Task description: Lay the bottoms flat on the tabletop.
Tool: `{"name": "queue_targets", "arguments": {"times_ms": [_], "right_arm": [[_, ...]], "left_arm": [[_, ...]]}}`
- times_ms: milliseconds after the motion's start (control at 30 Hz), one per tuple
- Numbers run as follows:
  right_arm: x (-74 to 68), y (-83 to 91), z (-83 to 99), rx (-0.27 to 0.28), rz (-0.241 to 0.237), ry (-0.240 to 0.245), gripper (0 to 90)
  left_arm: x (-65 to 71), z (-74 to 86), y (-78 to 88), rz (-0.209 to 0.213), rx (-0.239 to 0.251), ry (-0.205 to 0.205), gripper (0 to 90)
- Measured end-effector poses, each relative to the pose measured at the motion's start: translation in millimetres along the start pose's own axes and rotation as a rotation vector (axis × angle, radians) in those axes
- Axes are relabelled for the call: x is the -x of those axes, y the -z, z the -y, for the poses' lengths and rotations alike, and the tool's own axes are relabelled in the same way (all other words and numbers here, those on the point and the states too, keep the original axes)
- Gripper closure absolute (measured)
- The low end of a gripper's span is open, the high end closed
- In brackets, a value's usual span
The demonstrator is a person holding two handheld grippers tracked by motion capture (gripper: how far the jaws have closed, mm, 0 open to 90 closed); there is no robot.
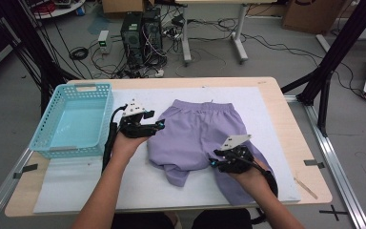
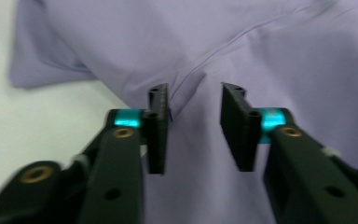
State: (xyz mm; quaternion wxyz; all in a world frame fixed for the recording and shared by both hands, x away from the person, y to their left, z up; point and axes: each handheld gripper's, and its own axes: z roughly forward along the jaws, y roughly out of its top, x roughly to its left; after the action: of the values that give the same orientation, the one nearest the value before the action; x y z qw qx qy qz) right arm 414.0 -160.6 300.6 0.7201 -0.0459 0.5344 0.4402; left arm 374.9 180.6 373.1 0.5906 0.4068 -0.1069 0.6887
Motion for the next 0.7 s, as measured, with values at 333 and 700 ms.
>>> {"name": "queue_targets", "arguments": {"times_ms": [333, 700], "right_arm": [[29.1, -16.5, 3.7, -0.067, 0.099, -0.071, 90.0], [29.0, 21.5, 9.5, 0.089, 0.129, -0.094, 69.9]], "left_arm": [[1.9, 7.5, 3.7, 0.014, -0.028, -0.008, 41.5], [14.8, 34.3, 28.3, 0.068, -0.046, -0.031, 41.5]]}}
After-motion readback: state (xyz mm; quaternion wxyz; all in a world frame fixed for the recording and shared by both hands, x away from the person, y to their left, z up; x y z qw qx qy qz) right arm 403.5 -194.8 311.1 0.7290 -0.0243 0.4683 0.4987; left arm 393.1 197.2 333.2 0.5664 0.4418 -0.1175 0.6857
